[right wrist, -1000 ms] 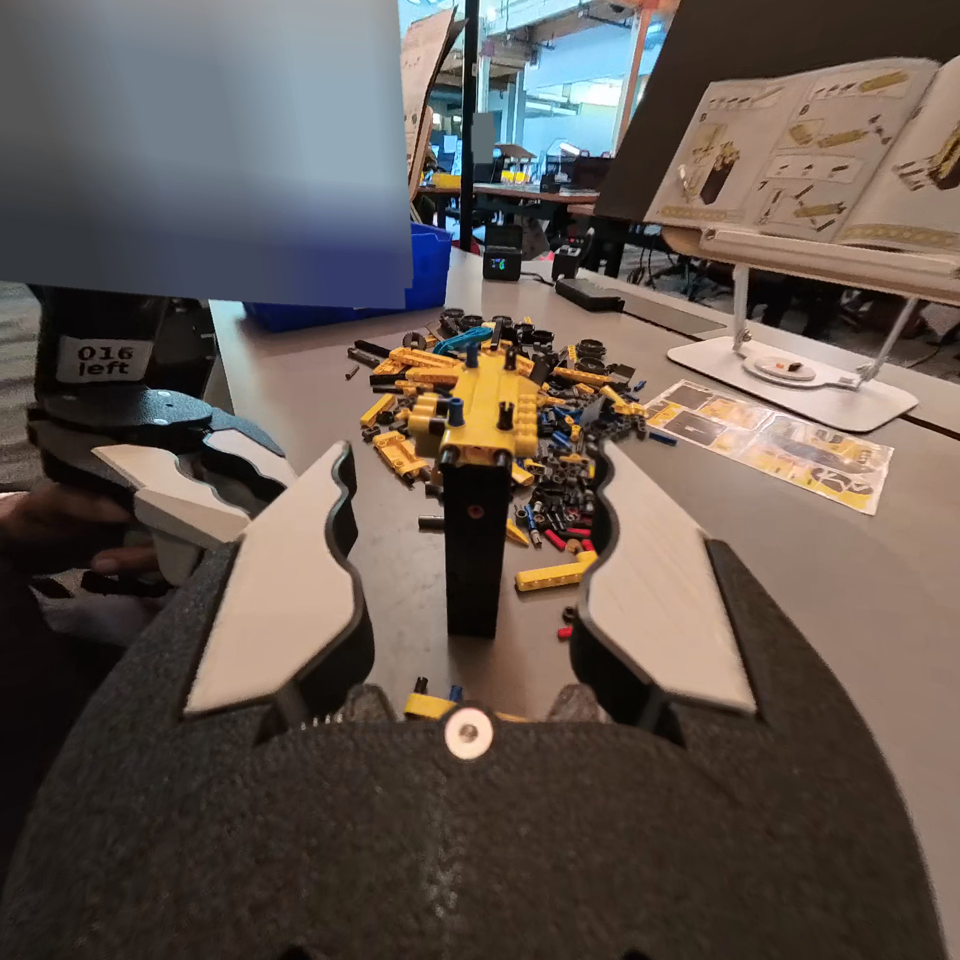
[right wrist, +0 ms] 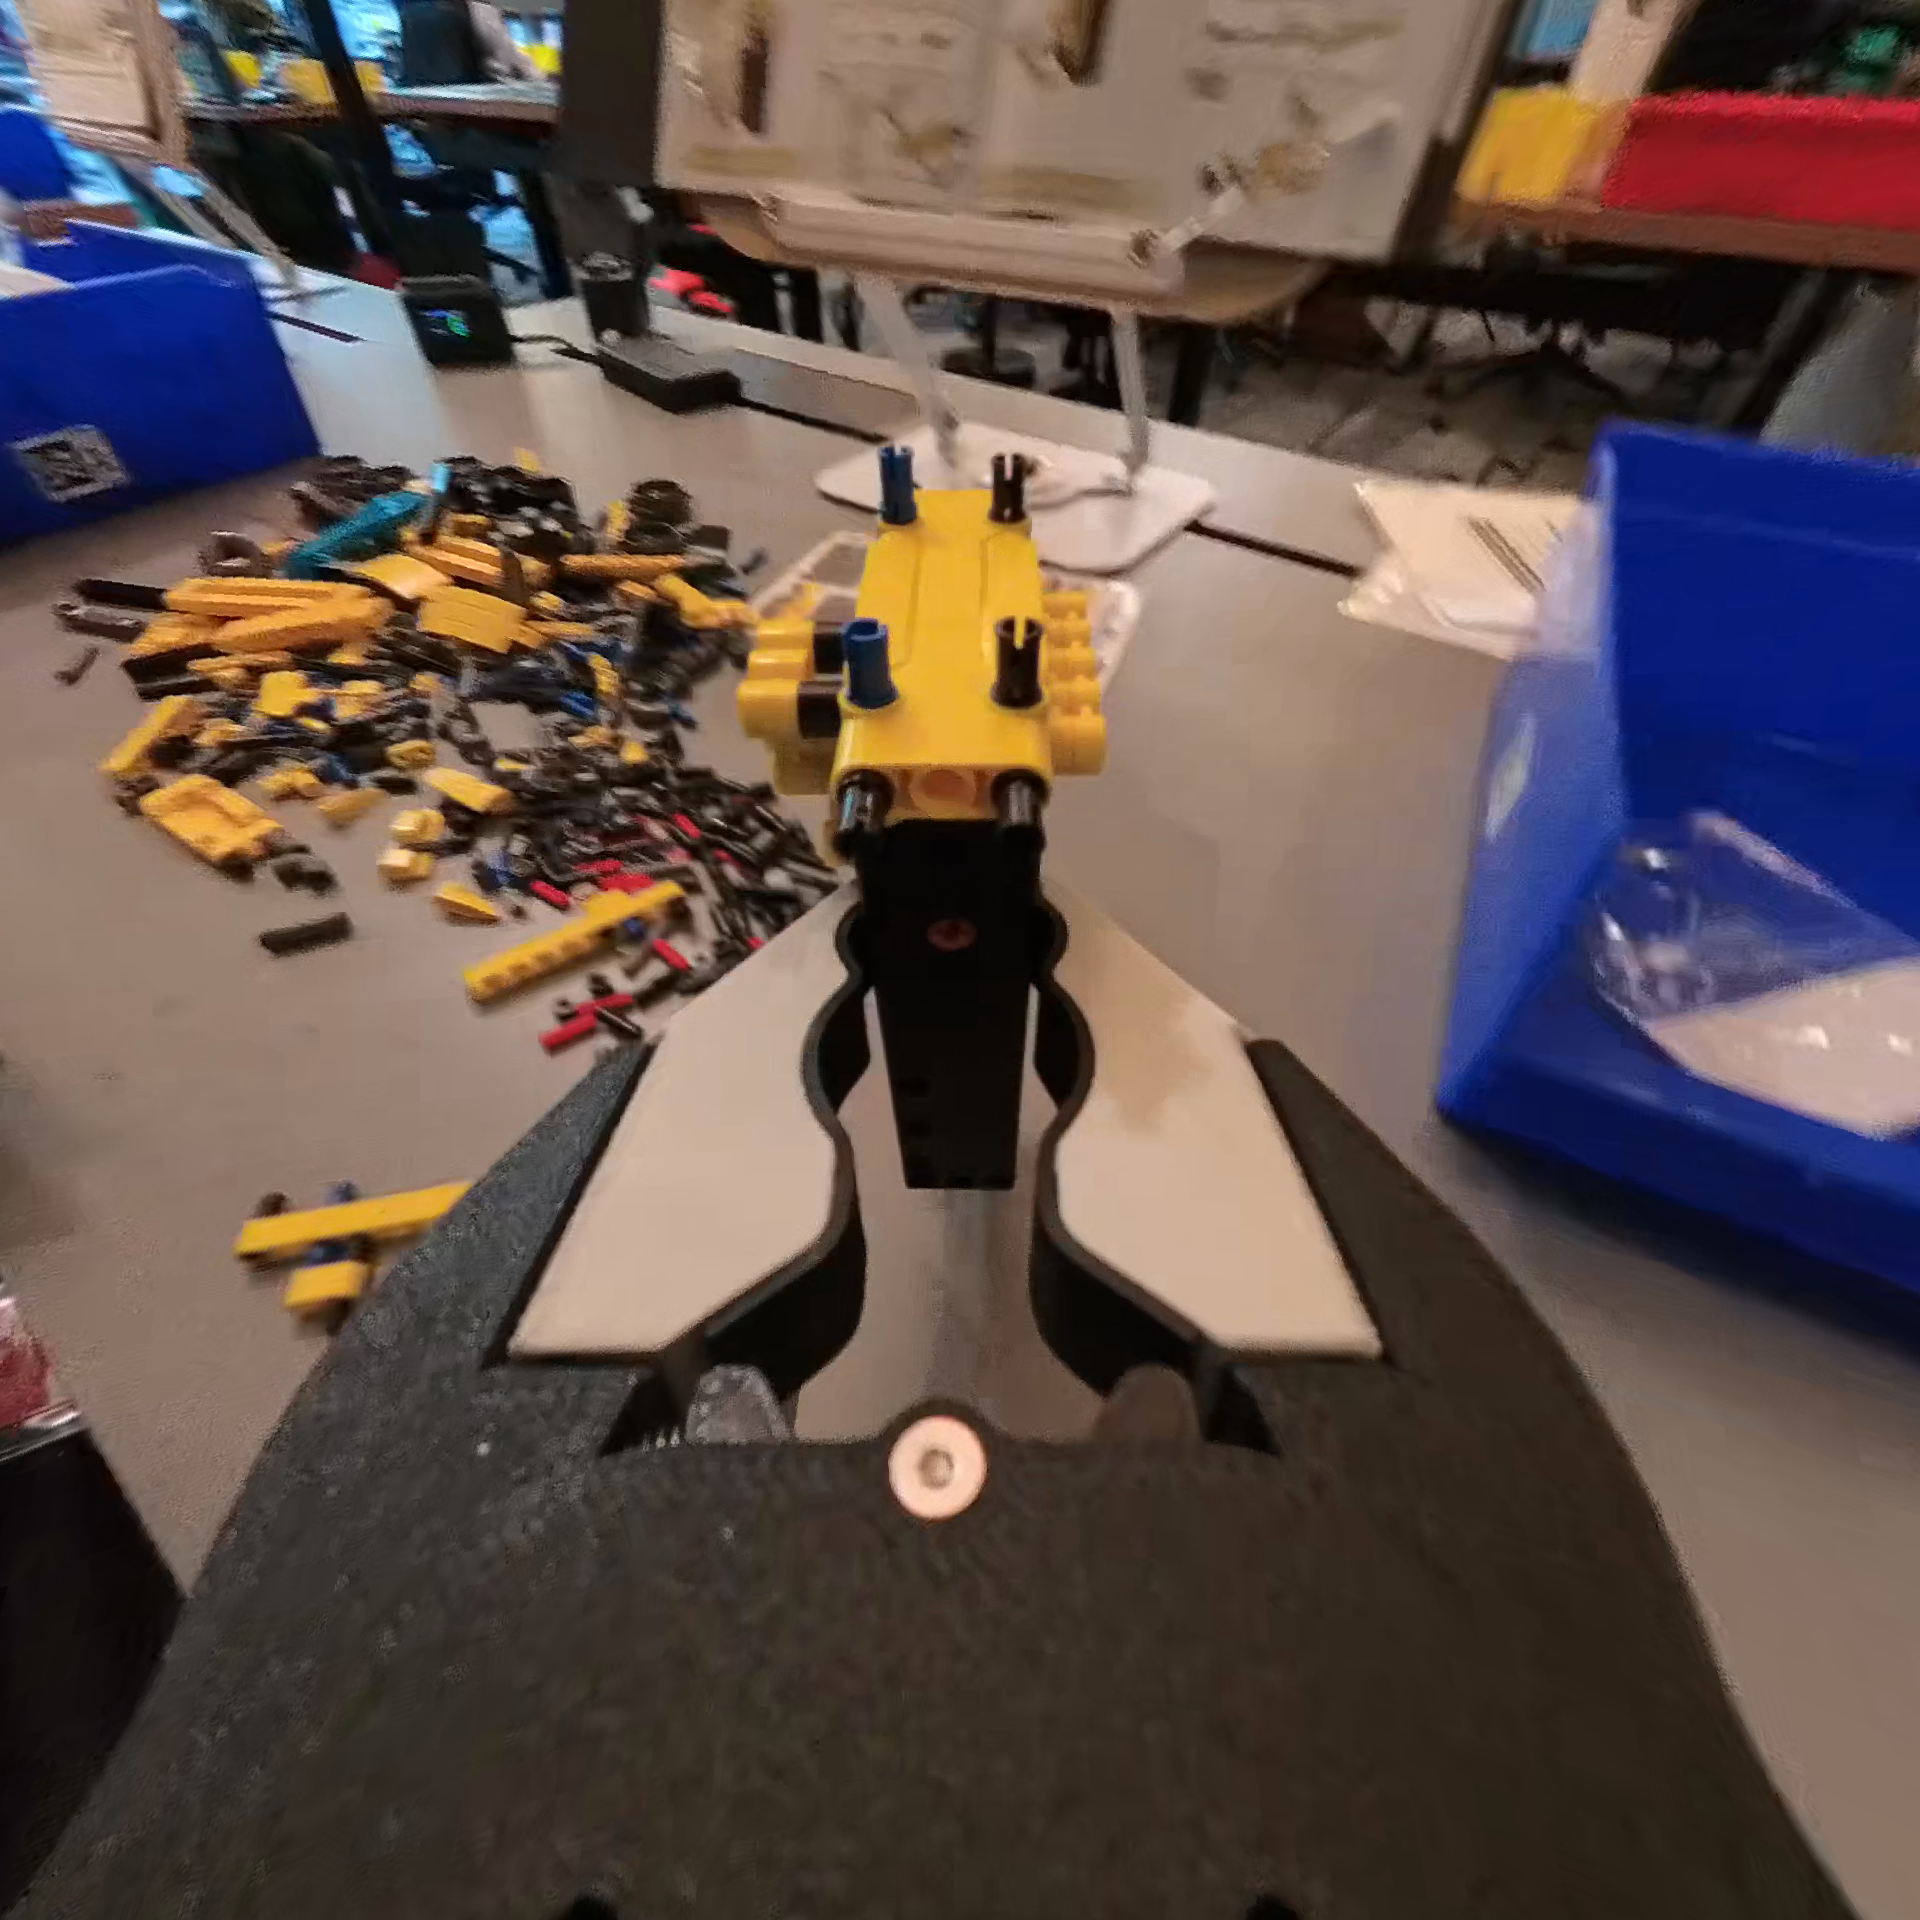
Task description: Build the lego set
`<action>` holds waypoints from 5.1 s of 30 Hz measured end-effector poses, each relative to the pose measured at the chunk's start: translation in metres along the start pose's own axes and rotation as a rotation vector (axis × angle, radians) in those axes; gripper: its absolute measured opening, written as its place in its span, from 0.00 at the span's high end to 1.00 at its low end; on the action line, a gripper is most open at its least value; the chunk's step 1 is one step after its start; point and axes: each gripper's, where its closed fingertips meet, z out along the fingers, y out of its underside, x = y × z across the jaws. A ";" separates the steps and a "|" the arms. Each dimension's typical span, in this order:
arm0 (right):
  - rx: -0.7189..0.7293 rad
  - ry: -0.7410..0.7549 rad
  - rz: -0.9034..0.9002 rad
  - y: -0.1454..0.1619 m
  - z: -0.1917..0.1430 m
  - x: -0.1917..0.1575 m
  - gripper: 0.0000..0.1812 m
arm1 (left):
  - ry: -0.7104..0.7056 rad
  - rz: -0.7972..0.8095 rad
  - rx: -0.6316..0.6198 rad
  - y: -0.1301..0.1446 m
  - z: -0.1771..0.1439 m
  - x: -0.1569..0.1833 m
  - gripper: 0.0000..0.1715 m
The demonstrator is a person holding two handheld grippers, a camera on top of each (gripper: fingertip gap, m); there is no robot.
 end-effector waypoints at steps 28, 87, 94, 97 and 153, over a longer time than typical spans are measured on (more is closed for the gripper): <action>-0.053 0.019 0.072 0.035 -0.008 0.007 0.70 | -0.062 0.047 -0.050 -0.019 0.027 0.013 0.84; -0.338 -0.741 -0.486 0.089 -0.021 -0.135 0.72 | -0.280 0.433 -0.365 0.011 0.071 -0.013 0.80; -0.237 -0.575 -0.454 0.084 -0.034 -0.131 0.76 | -0.190 0.408 -0.387 0.009 0.068 -0.013 0.81; -0.190 -0.472 -0.398 0.074 -0.032 -0.126 0.84 | -0.173 0.382 -0.412 0.011 0.070 -0.014 0.85; -0.438 -0.156 -0.065 0.101 -0.019 -0.153 0.75 | -0.142 -0.007 -0.411 0.009 0.082 -0.023 0.96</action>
